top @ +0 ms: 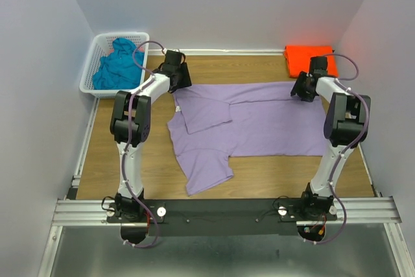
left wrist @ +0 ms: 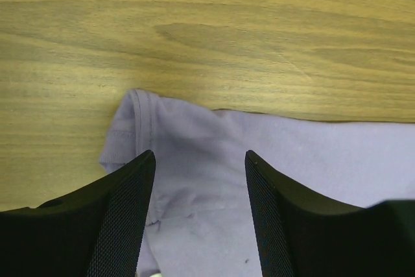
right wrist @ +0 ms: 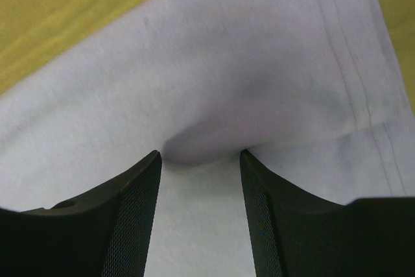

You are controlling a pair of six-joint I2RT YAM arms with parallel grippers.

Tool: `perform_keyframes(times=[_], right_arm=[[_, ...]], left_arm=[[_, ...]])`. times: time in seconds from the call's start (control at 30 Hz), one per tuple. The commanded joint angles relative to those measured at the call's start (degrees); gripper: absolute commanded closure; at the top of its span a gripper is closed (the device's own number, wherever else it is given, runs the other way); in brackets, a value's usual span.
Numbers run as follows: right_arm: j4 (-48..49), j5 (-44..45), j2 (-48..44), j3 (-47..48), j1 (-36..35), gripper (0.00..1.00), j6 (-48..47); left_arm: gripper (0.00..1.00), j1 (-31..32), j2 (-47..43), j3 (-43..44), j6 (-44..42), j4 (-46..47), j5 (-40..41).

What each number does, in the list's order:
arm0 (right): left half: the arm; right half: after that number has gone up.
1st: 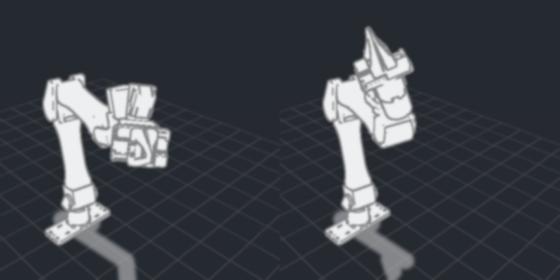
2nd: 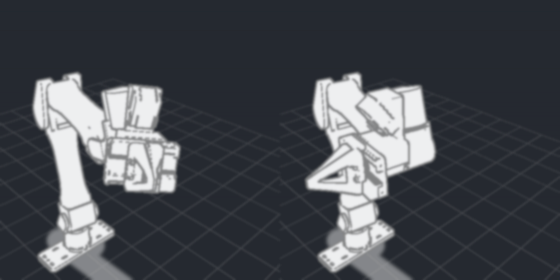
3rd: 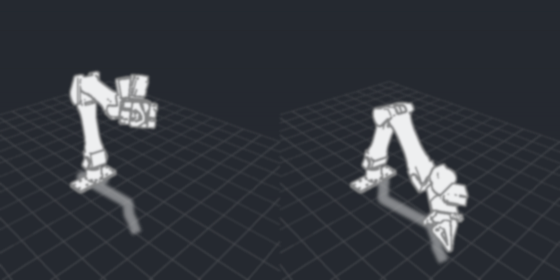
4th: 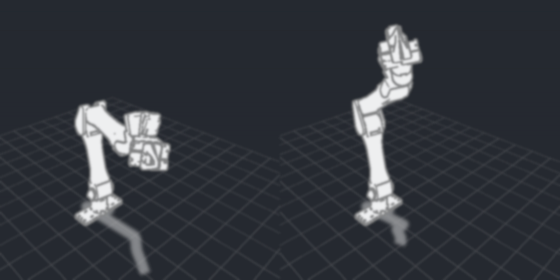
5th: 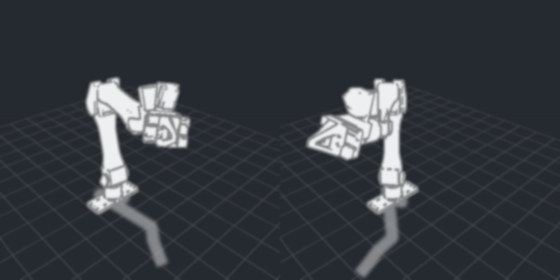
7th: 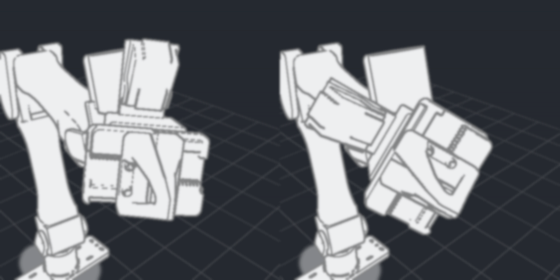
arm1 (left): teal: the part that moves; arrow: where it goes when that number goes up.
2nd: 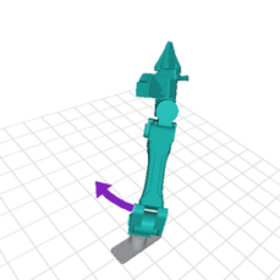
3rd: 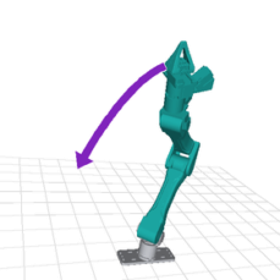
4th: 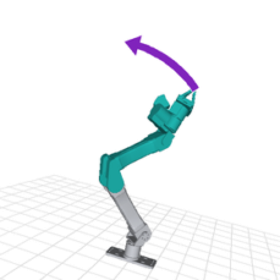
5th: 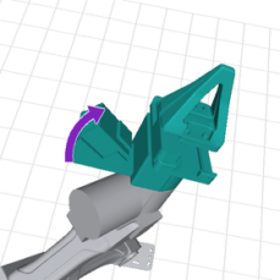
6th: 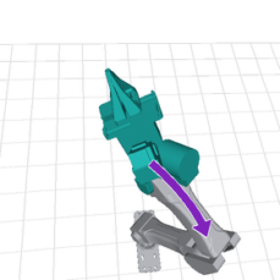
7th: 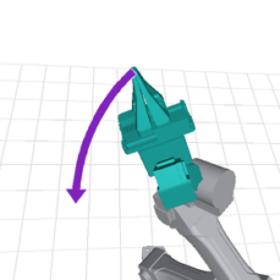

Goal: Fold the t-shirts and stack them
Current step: Fold the tshirt

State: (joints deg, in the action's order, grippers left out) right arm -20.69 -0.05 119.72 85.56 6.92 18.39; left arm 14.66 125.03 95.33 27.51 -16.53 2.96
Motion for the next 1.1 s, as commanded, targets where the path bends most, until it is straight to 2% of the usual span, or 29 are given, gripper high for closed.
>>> perform_keyframes(times=[0.0, 0.1, 0.13, 0.3, 0.5, 0.6, 0.77, 0.93, 1.07], right_arm=[[-4.52, 0.41, -9.81, -4.06, 0.11, 0.36, 1.9], [-7.43, -1.26, -13.44, -7.24, 0.11, 0.31, 3.14], [-9.44, -1.35, -16.77, -9.08, 0.11, 0.29, 3.23], [-15.16, -0.56, -26.98, -16.55, 0.11, 0.27, 2.61], [-17.89, 2.77, -39.9, -26.04, 0.11, 0.26, 2.26], [-18.33, 2.69, -43.25, -28.16, 0.11, 0.26, 2.0], [-18.6, 3.13, -45.19, -30.54, 0.11, 0.27, 2.43], [-18.69, 1.81, -45.63, -30.8, 0.11, 0.27, 2.61], [-18.69, 1.29, -45.81, -31.07, 0.11, 0.27, 2.79]], left_arm=[[0.33, 0.28, -8.36, -2.67, -0.08, -1.92, 1.16], [0.33, 0.9, -15.5, -8.38, -0.43, -2.53, 2.83], [0.32, 1.68, -20.05, -12.76, -1.05, -3.58, 4.06], [0.32, 3.01, -33.94, -29.71, -1.32, -8.5, 5.74], [0.33, 6.7, -45.82, -44.41, 1.4, -14.04, 4.52], [0.37, 7.67, -48.47, -48.21, 4.03, -14.75, 2.58], [0.5, 11.0, -49.27, -51.82, 6.5, -14.93, 1.87], [0.57, 11.8, -48.39, -53.66, 7.91, -13.36, 2.84], [0.57, 11.97, -47.6, -54.63, 8.26, -11.86, 2.14]])
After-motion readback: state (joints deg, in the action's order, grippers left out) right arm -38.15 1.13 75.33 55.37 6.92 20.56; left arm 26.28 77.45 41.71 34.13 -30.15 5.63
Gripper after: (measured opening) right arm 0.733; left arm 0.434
